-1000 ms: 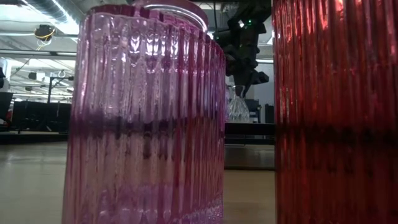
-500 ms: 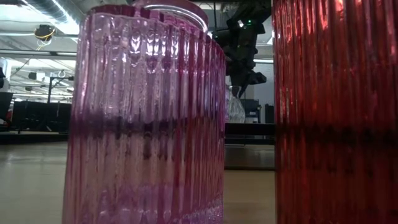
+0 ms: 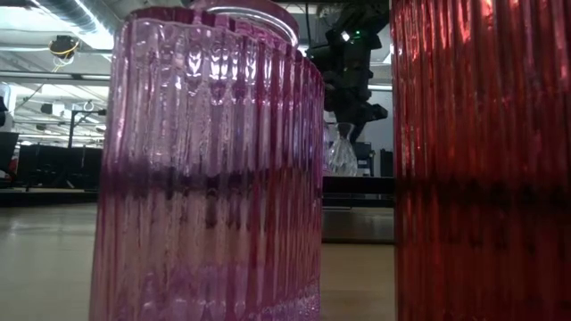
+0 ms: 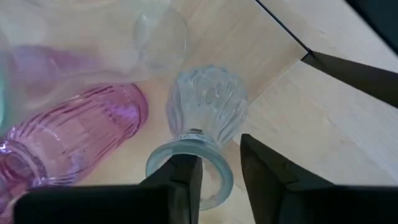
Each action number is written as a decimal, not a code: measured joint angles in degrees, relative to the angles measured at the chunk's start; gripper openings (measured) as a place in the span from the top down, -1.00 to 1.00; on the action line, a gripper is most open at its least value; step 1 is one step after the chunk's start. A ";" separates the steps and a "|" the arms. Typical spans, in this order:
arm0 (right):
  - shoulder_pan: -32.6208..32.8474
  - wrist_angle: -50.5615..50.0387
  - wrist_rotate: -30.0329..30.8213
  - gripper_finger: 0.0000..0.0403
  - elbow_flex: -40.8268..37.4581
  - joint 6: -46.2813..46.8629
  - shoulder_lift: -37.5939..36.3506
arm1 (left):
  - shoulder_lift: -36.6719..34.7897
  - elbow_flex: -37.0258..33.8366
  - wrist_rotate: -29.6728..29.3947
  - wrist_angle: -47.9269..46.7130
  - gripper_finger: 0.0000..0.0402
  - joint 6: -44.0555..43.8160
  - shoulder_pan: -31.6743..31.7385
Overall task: Sort vases onto shelf
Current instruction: Put the top transparent vase on the shelf aligned with the other transparent vase, then put the top green vase on the shelf
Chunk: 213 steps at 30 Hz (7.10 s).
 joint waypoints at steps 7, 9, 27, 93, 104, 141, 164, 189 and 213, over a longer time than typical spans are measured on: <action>0.04 -0.06 -0.16 0.53 0.25 -0.07 -0.04 | 0.00 0.00 0.01 0.00 0.62 0.00 0.00; 0.04 0.21 -0.18 0.52 0.35 -0.07 -0.07 | 0.00 0.00 0.00 0.02 0.62 0.00 0.00; 0.02 1.51 0.17 0.52 0.46 -0.02 -3.74 | 0.01 0.00 0.01 0.07 0.62 -0.31 0.02; 37.16 -7.47 34.70 0.52 0.50 17.51 -37.99 | -2.71 -30.41 14.69 -4.45 0.62 2.78 45.19; 37.16 -7.49 32.54 0.52 0.50 17.86 -37.97 | -2.67 -44.71 25.06 6.37 0.62 0.13 46.71; 37.11 -7.45 37.64 0.52 0.48 17.51 -37.94 | -2.72 -10.23 19.81 0.12 0.76 -15.35 0.79; 37.11 -8.81 33.72 0.52 0.48 17.00 -37.92 | 33.53 12.37 23.22 -14.57 0.76 -5.97 -3.69; 37.11 -10.97 33.94 0.52 0.48 16.48 -37.92 | 38.58 12.20 21.76 -13.24 0.76 -6.08 -2.69; 37.11 -10.90 33.11 0.52 0.48 16.68 -37.92 | 38.49 12.20 24.75 -13.31 0.71 -5.75 -2.32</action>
